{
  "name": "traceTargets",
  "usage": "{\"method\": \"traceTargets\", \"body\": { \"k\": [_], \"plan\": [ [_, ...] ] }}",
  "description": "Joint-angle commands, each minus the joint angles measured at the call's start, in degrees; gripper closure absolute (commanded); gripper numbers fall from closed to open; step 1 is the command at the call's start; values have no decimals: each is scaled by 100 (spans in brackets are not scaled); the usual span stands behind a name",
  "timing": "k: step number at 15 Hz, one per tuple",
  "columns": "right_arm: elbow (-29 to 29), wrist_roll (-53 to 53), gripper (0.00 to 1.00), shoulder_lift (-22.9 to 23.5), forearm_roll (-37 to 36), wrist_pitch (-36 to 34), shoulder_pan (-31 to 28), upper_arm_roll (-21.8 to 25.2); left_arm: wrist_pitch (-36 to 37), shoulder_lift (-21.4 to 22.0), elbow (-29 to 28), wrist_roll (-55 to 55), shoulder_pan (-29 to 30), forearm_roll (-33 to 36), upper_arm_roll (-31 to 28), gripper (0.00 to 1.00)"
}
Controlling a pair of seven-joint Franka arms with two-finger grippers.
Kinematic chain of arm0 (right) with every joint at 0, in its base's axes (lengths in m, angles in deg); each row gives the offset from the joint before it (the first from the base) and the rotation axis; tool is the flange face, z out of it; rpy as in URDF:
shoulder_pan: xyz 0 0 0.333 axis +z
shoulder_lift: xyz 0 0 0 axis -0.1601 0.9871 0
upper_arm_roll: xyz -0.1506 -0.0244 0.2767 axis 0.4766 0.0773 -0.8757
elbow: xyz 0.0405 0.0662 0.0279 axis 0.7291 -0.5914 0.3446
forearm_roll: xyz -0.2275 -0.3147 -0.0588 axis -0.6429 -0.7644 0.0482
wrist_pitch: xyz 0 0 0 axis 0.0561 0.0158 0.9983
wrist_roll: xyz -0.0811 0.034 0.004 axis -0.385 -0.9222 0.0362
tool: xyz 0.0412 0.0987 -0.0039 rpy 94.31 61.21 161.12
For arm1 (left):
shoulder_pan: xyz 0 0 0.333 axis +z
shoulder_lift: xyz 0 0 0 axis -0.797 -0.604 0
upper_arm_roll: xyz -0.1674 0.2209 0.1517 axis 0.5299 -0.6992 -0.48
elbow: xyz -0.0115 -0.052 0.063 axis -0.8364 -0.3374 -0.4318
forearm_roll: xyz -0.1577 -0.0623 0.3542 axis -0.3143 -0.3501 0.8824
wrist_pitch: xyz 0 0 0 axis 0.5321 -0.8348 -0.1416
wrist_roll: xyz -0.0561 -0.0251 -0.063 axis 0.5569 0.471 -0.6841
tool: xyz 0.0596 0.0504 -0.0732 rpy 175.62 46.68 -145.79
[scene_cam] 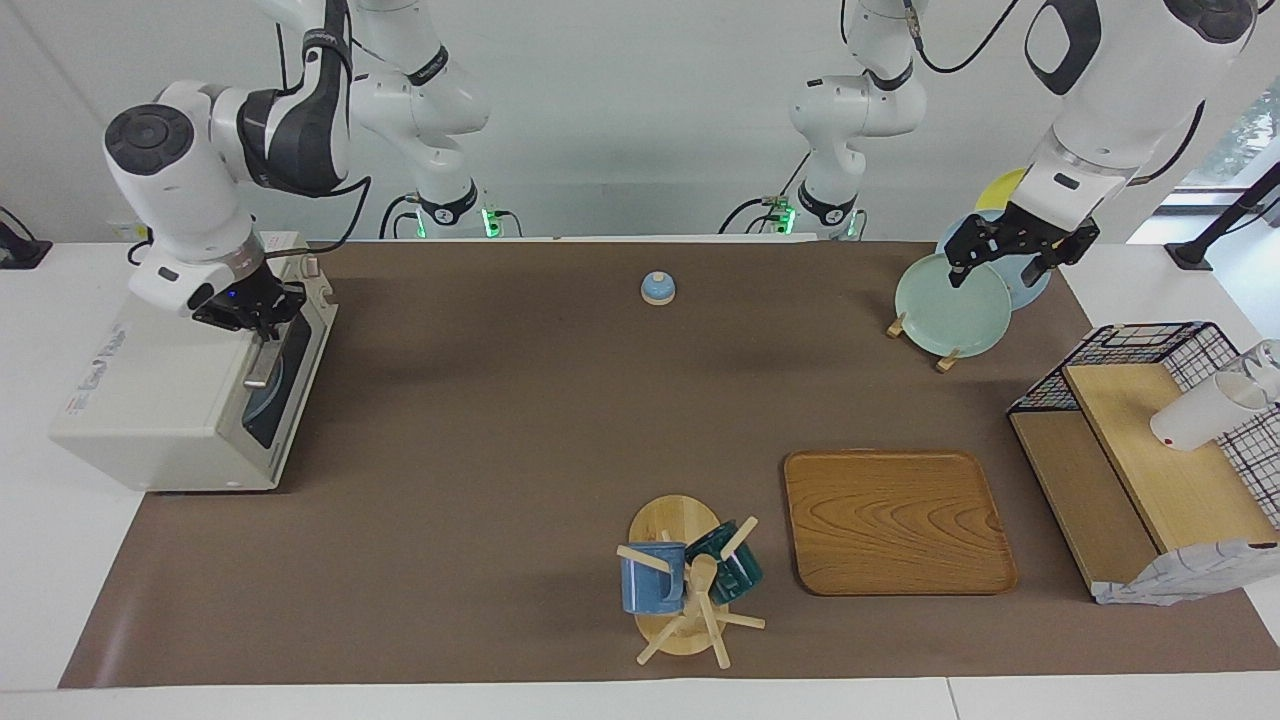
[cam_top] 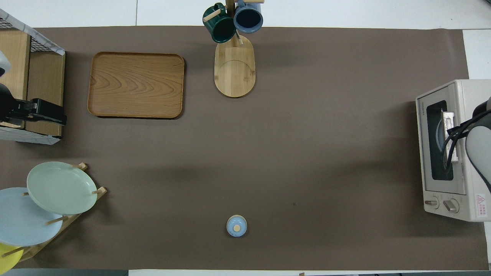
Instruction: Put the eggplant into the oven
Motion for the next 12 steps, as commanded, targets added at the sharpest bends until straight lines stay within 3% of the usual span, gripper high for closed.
{"method": "traceTargets", "body": {
  "k": [1,5,12],
  "plan": [
    [605,114,0,52,549,-534,-48,-126,120,25,46,-21,22,-33,-1,0],
    [641,-587,0,-10,638,-738,-56,-144,120,33,46,-21,22,-33,8,0],
    [614,-746,0,-107,674,-1009,242,14,120,33,46,-21,22,-33,8,0]
  ]
}}
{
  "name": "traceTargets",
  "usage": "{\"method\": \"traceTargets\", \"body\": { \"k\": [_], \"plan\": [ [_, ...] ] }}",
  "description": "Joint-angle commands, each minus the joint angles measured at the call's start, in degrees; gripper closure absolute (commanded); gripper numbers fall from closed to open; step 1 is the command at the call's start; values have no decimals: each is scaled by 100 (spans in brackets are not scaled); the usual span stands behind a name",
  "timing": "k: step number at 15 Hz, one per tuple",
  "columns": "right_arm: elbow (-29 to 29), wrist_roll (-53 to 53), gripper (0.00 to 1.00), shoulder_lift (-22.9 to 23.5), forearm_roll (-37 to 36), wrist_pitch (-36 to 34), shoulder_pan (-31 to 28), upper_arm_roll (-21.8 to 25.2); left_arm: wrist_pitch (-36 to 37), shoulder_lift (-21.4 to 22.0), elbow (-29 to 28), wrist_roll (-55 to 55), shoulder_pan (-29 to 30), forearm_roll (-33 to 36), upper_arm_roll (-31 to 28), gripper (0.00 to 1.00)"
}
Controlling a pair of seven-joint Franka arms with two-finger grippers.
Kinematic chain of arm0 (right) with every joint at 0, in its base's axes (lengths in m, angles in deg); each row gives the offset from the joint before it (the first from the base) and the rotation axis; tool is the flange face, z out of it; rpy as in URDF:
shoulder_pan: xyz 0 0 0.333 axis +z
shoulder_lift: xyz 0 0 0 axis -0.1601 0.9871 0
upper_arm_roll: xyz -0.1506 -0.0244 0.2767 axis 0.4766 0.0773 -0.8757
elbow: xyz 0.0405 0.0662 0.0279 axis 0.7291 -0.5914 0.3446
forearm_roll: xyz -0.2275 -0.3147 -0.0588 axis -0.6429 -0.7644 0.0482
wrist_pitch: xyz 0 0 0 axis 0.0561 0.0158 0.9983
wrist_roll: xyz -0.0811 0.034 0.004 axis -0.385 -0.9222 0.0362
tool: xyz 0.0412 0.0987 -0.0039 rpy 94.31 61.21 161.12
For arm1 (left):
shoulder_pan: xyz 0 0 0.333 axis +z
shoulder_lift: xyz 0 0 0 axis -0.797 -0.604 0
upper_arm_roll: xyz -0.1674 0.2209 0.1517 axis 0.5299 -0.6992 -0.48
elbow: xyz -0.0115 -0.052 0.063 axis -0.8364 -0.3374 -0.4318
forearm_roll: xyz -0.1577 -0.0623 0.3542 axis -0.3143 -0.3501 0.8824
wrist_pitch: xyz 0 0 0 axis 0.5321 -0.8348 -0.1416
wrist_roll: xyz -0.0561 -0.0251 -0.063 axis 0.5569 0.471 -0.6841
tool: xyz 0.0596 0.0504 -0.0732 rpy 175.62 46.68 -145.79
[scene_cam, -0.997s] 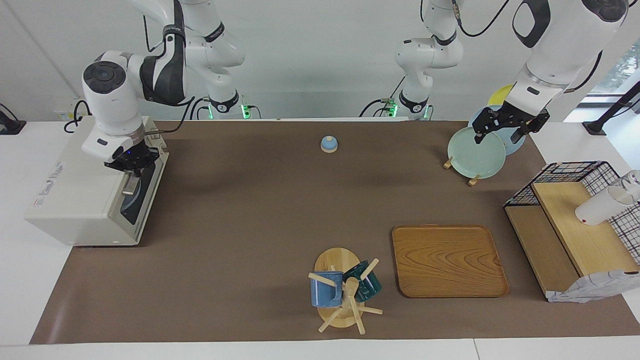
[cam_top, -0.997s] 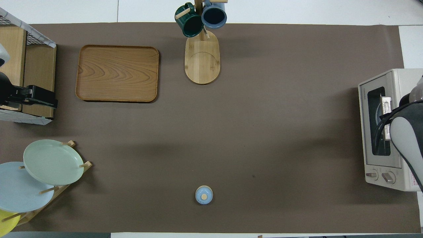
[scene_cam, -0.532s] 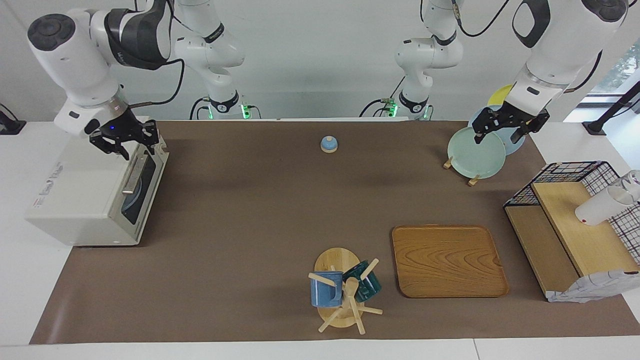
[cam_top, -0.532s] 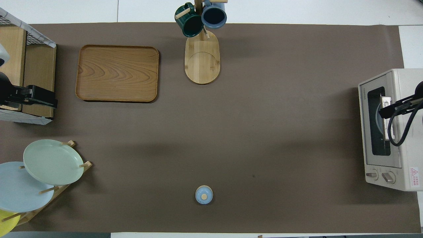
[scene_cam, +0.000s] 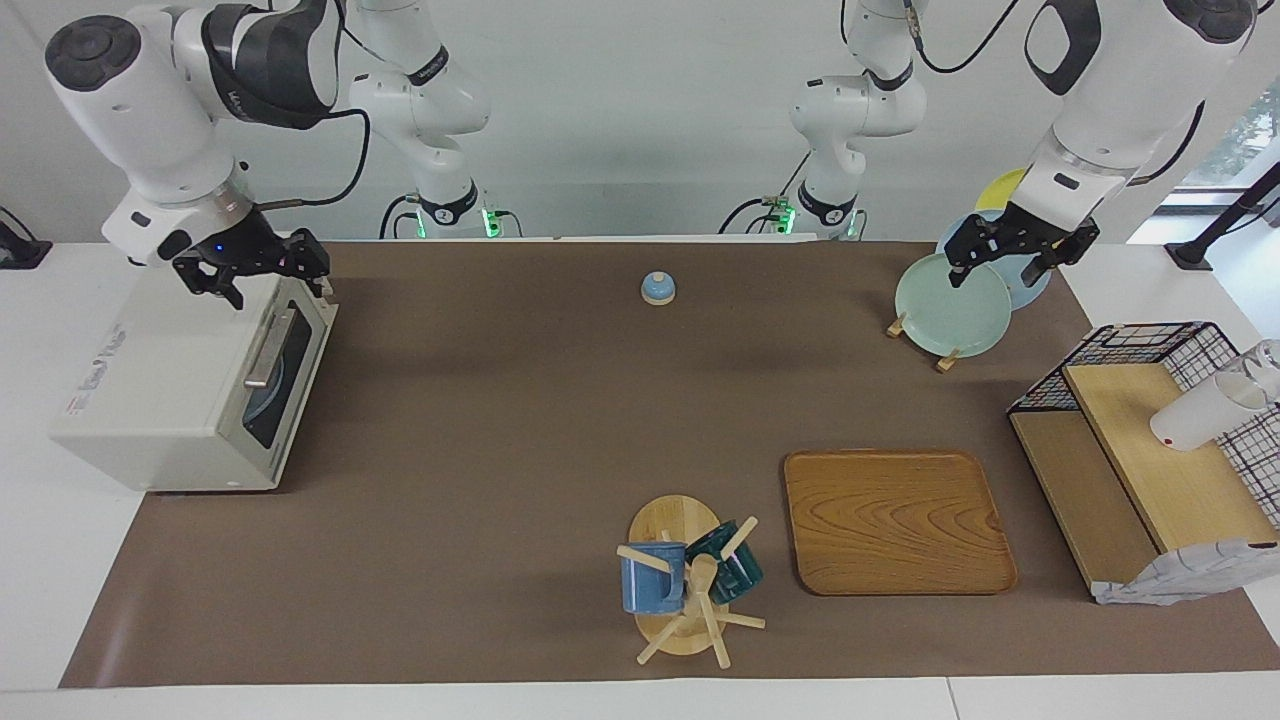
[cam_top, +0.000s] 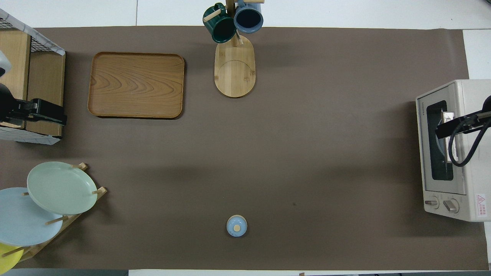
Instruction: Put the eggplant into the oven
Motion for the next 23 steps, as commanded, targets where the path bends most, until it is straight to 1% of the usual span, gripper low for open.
{"method": "traceTargets", "body": {
  "k": [1,3,5,7,9,11,12,23],
  "plan": [
    [41,-325,0,-54,126,-255,243,143,120,33,46,-21,21,-33,8,0],
    [85,-598,0,-10,125,-265,358,195,120,33,46,-21,21,-33,8,0],
    [356,-660,0,69,134,-300,429,292,120,25,46,-21,21,-33,8,0],
    [489,-669,0,113,152,-326,438,310,129,25,46,-21,21,-33,8,0],
    [490,-687,0,96,256,-317,438,345,120,25,46,-21,21,-33,8,0],
    [507,-1036,0,87,432,-326,446,397,120,33,46,-21,21,-33,8,0],
    [542,-1047,0,96,485,-317,438,424,120,25,46,-21,21,-33,8,0],
    [569,-1126,0,43,415,-317,446,451,120,25,46,-21,21,-33,8,0]
  ]
}}
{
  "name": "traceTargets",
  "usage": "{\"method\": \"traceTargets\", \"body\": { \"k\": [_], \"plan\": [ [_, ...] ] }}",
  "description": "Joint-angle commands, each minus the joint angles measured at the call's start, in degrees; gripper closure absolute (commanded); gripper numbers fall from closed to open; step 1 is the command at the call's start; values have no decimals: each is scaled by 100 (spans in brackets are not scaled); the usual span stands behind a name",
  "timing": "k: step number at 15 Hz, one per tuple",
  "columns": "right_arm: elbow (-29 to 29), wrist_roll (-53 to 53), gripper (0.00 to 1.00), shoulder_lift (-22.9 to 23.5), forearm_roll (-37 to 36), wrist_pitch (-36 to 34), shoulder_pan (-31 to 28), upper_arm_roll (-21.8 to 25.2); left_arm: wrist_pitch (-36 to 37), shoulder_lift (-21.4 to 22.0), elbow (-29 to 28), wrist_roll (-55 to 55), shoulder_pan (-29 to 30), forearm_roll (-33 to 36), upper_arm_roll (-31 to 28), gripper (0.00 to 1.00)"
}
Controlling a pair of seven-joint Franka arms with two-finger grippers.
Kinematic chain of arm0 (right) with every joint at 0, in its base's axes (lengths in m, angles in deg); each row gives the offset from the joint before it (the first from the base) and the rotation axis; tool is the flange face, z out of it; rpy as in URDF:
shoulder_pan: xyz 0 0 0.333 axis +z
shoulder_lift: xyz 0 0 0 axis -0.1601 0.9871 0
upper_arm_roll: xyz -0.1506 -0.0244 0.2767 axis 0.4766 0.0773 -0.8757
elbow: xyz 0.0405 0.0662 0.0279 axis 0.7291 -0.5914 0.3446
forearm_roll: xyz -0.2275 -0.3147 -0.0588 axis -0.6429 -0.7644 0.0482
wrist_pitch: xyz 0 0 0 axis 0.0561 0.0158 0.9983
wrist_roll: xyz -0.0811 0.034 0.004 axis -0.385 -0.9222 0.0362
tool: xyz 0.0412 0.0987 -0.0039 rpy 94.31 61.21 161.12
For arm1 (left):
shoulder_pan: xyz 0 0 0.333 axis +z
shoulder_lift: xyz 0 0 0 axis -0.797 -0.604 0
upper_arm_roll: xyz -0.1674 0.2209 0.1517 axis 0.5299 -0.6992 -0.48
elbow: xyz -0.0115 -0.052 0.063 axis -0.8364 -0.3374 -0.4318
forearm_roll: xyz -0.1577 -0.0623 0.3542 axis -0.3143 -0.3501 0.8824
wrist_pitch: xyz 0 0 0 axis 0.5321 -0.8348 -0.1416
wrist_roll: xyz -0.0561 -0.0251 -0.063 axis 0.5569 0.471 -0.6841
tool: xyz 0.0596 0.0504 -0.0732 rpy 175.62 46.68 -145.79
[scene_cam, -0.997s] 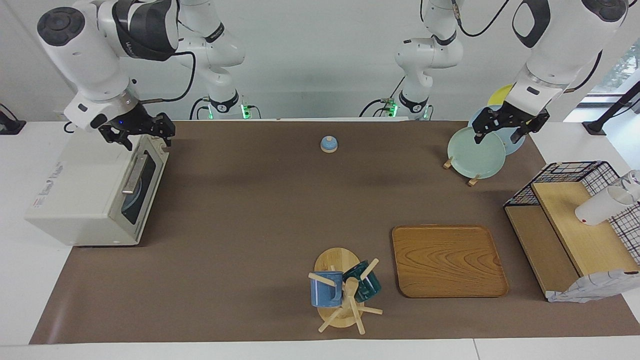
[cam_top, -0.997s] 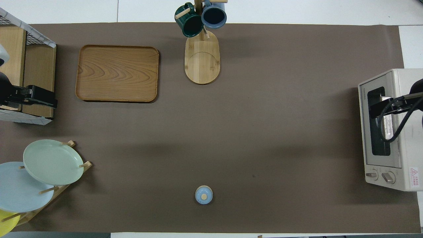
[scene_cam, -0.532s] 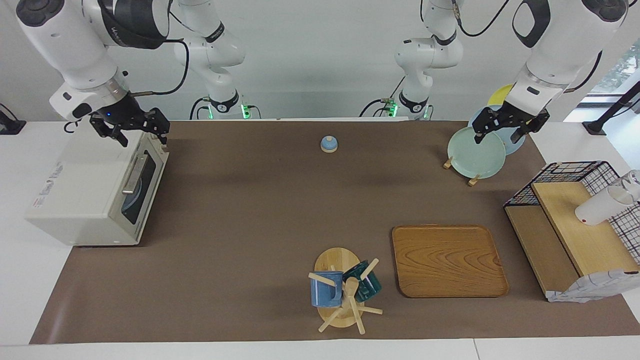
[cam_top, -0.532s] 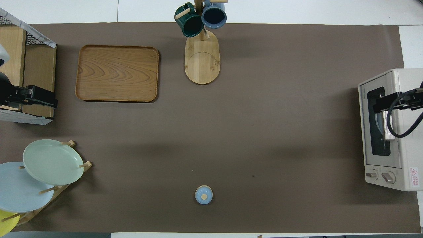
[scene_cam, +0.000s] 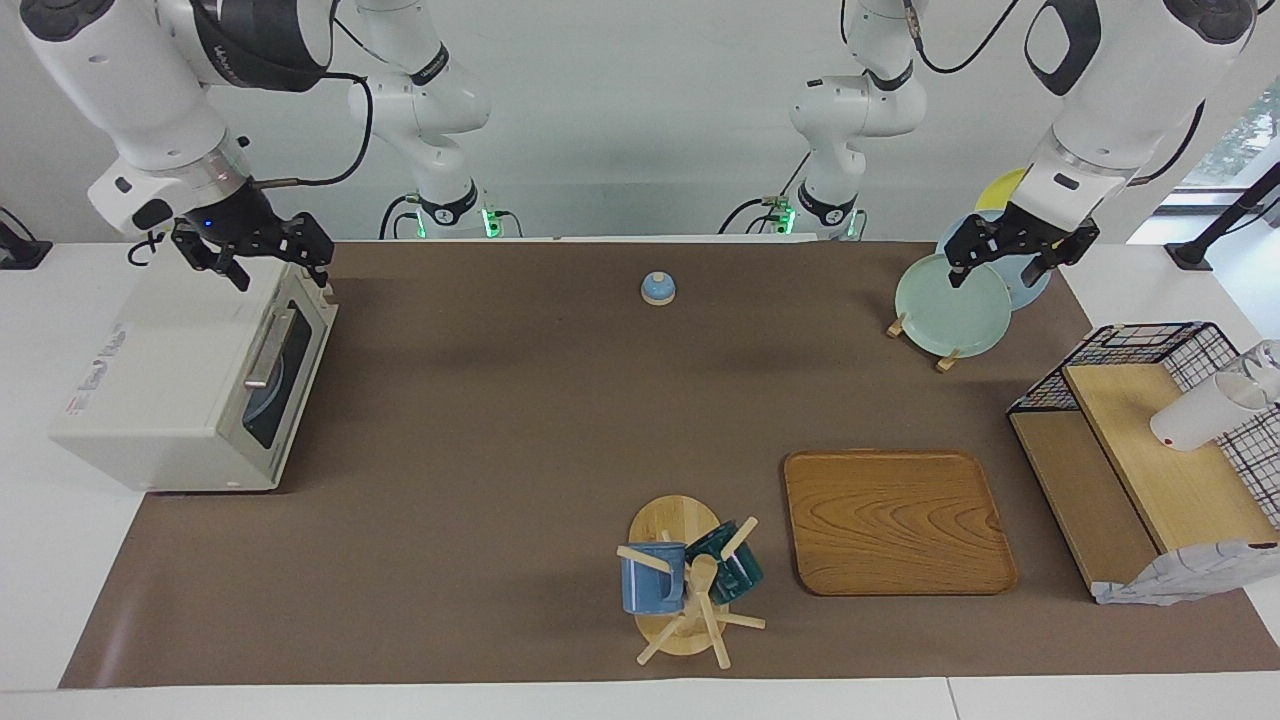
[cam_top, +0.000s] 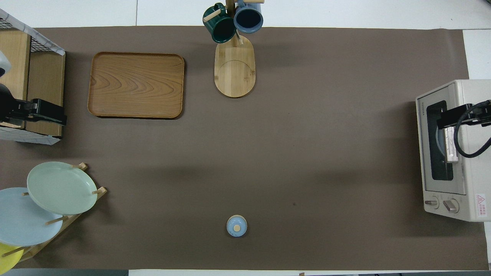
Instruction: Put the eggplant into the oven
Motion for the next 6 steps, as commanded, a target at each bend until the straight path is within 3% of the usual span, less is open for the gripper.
{"method": "traceTargets", "body": {
  "k": [1,6],
  "plan": [
    [100,-106,0,24,112,-128,45,58,116,25,46,-21,21,-33,8,0],
    [109,-106,0,33,77,-128,45,49,116,33,46,-21,21,-33,8,0]
  ]
}}
